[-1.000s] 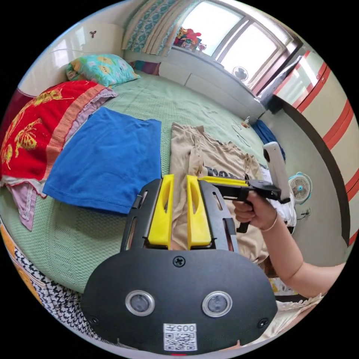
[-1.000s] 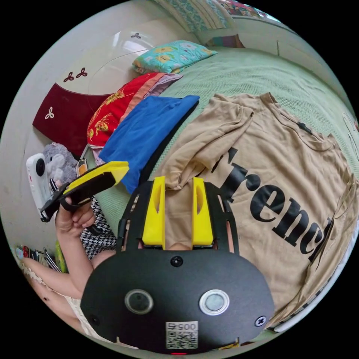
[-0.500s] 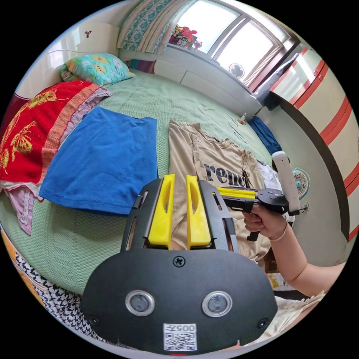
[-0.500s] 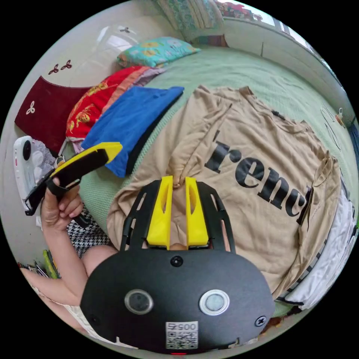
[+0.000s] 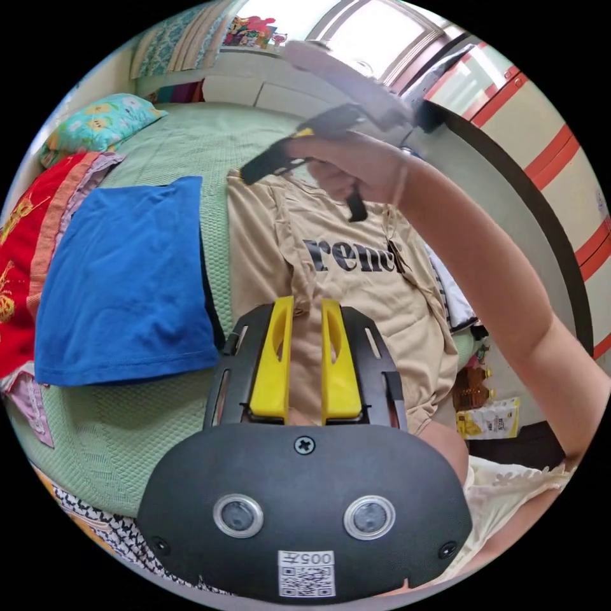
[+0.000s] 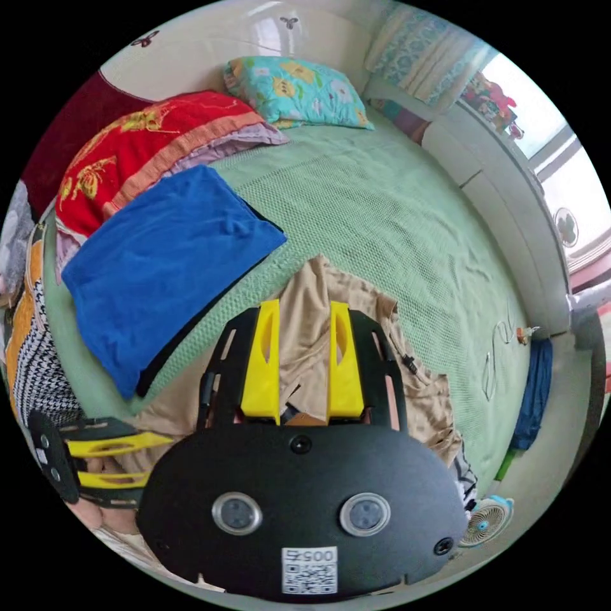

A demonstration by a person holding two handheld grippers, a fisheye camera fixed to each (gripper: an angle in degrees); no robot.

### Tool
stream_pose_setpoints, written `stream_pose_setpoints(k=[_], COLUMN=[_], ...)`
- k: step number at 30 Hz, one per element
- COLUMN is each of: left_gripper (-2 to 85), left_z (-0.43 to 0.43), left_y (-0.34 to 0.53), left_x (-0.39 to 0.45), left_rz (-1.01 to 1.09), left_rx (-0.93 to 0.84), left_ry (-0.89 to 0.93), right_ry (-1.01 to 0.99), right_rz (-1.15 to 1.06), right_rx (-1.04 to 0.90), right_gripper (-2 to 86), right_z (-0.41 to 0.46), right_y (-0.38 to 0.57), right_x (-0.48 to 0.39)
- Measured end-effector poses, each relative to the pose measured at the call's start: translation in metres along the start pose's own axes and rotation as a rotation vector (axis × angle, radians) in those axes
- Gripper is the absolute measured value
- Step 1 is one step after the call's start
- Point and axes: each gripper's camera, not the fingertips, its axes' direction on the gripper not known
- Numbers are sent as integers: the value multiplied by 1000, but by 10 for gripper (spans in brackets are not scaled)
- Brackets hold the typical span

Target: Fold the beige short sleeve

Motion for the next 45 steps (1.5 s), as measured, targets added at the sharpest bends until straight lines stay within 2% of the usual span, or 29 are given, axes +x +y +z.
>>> stream_pose_setpoints(k=[4,6,11,15,20,23,26,29,30,32,33,35,40,43,45], left_gripper=[84,87,85,85,83,84,83,87,87,87,88,89,87,85,86], left_z=[24,33,17,-5,-19,-25,-24,-25,-25,-23,-22,-25,-34,-42,-56], left_y=[-6,-7,0,11,20,25,29,31,32,34,36,39,47,53,62], left_x=[3,4,-12,-27,-21,-16,-14,-4,1,7,10,14,18,24,30], left_rz=[2,-3,-118,-235,-246,-219,-200,-183,-175,-173,-174,-182,-217,-205,-184], left_rx=[-97,-147,-72,30,70,75,49,36,25,10,-3,-3,-10,-21,-21], left_ry=[-65,-172,-232,-217,-220,-173,-76,-96,-109,-111,-109,-128,-176,-181,-180], right_ry=[17,0,-70,-156,-160,-160,-204,-203,-147,-36,3,-23,-89,-127,-112], right_rz=[48,51,98,166,192,172,50,-83,-103,-77,-34,-38,122,118,127], right_rx=[-73,-37,86,100,17,149,196,95,70,35,9,-8,26,17,83], right_gripper=[48,13,-15,-16,-9,4,37,71,77,60,22,-4,-12,-12,-11], right_z=[39,37,16,23,46,17,-13,-13,-5,12,25,43,56,40,13], right_y=[-16,-16,-18,-26,-28,-16,8,34,44,55,58,63,71,91,122], right_x=[-7,-12,-14,-13,-25,-26,-30,-45,-53,-65,-71,-81,-73,-60,-49])
